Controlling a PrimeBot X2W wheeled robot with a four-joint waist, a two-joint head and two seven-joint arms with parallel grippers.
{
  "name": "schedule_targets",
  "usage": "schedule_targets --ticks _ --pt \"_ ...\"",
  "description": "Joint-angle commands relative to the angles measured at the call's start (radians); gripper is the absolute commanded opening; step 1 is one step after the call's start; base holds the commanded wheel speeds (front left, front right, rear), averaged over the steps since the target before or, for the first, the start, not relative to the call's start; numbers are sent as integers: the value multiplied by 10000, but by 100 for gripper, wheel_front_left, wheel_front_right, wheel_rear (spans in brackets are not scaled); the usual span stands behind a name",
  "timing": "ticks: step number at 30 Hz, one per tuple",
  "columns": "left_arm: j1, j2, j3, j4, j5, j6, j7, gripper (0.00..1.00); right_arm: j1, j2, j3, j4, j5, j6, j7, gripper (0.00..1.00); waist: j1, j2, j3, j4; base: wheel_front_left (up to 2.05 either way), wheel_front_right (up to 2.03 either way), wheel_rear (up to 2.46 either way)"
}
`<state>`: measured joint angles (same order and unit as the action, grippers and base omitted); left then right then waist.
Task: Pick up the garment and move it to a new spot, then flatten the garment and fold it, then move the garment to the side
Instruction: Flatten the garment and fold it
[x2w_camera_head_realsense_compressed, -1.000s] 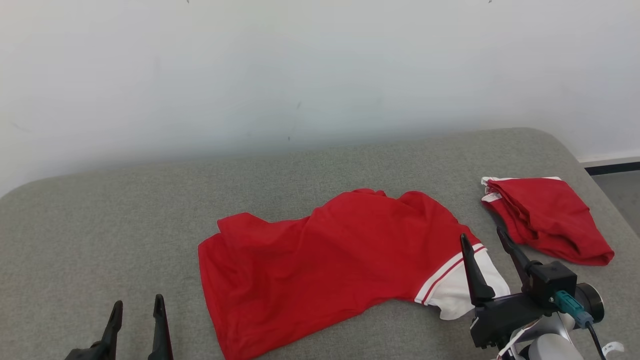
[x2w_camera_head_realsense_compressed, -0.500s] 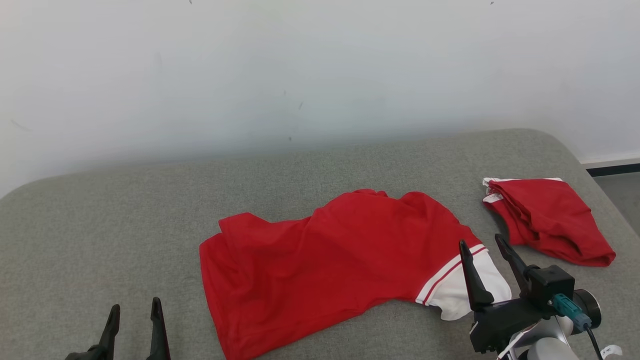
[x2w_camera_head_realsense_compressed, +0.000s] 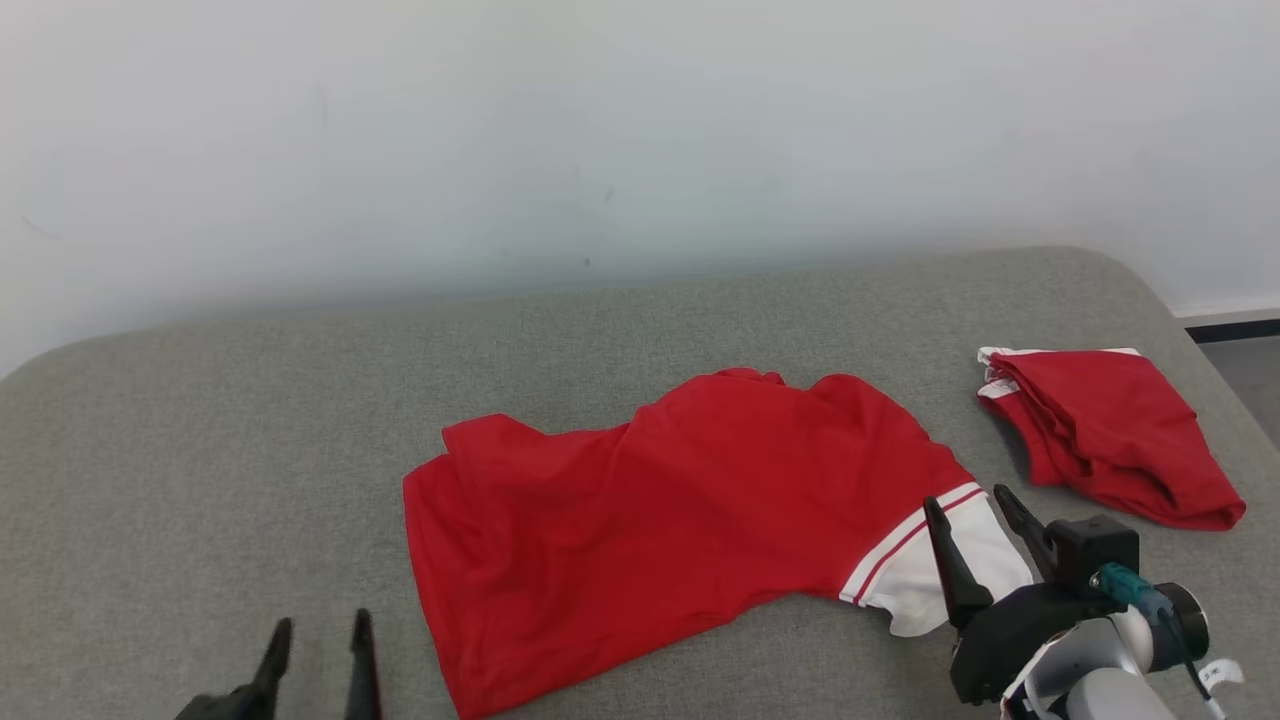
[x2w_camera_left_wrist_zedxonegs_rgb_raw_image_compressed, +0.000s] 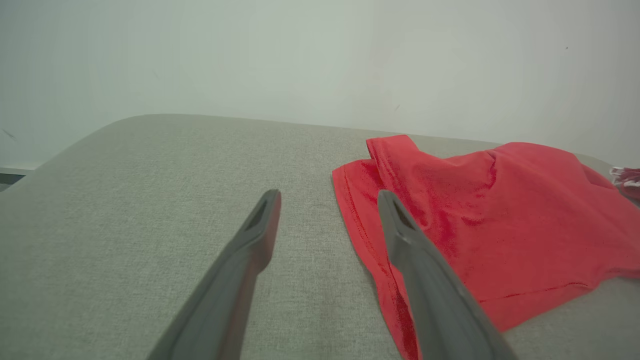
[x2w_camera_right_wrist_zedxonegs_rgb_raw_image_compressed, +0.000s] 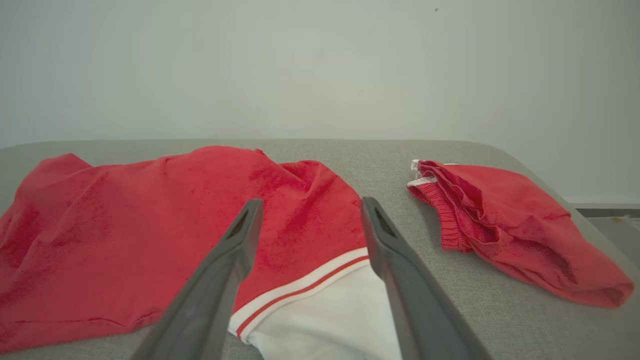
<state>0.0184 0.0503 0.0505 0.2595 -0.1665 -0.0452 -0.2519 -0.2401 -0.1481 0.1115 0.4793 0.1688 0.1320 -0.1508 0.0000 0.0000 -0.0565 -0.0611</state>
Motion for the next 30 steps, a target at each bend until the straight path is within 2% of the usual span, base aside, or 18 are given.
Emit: schedule_targets --ticks 1,7,12,18,30 --pt "-226 2 -182 86 10 -78 240 100 -101 -145 -114 107 26 -30 517 100 0 0 46 21 0 0 0" --pt "-715 4 -899 842 -340 -459 1717 100 -285 -319 -666 523 -29 -30 2650 100 0 0 272 13 0 0 0" --pt "-1144 9 -1364 1614 -623 -568 2766 100 -447 -341 -951 845 -90 -30 3784 100 0 0 501 -70 0 0 0" --pt "-1421 11 -1673 1965 -935 -613 3315 100 -752 -174 -1116 1279 -10 -30 4251 100 0 0 815 -186 0 0 0" --pt "-1745 37 -2140 1945 -1107 -686 3836 100 -1292 -24 -1635 2410 -596 -30 4023 100 0 0 1125 5 0 0 0"
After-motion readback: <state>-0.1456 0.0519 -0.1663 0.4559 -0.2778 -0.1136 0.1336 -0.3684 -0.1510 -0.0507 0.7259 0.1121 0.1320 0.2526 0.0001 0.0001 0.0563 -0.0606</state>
